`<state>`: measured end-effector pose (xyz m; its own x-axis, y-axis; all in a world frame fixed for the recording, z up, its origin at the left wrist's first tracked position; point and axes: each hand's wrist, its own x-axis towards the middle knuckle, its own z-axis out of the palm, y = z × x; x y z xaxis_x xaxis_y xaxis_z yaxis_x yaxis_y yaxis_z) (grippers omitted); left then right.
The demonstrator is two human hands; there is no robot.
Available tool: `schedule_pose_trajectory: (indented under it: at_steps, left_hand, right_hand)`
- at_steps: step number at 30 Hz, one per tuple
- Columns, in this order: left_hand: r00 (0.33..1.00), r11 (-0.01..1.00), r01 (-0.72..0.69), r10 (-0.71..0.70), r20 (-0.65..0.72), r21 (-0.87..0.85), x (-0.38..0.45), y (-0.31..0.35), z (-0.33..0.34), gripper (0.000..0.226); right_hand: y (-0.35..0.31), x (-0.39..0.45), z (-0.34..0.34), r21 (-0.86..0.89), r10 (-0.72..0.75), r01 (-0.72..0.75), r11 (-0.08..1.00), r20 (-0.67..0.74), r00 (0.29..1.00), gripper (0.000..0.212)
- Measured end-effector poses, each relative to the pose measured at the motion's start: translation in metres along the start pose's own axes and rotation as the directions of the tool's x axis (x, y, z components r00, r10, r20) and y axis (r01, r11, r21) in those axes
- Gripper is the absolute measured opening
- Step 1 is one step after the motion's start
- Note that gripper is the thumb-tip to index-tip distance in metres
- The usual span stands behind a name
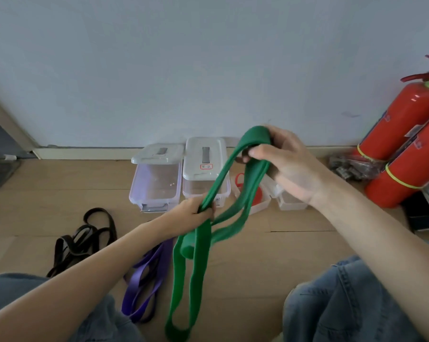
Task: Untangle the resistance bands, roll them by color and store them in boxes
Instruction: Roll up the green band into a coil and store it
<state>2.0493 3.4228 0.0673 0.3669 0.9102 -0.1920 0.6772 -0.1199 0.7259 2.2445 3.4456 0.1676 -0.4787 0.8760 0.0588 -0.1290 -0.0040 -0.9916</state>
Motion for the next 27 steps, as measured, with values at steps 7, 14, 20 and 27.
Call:
schedule_pose_trajectory:
  at_steps: [7,14,20,27]
  left_hand:
    - [0.908,0.93,-0.199,0.056,-0.415,-0.309,-0.006,0.034,-0.058,0.02]
    - [0.919,0.981,-0.139,0.18,-0.351,0.139,0.003,0.058,-0.038,0.025]
    - [0.929,0.984,-0.175,0.171,-0.328,0.018,0.007,0.026,-0.021,0.02]
    - [0.969,0.983,-0.014,-0.032,-0.244,-0.185,0.007,0.008,-0.016,0.026]
  right_hand:
    - [0.02,-0.008,-0.025,-0.866,0.626,-0.379,0.327,-0.102,0.773,0.037]
    - [0.027,0.004,0.009,-0.698,0.261,-0.129,0.704,0.086,0.962,0.057]
    - [0.016,0.008,0.017,-0.226,0.044,-0.047,0.973,-0.017,0.999,0.014]
    - [-0.002,0.006,-0.008,-0.256,0.098,-0.129,0.958,-0.133,0.986,0.015]
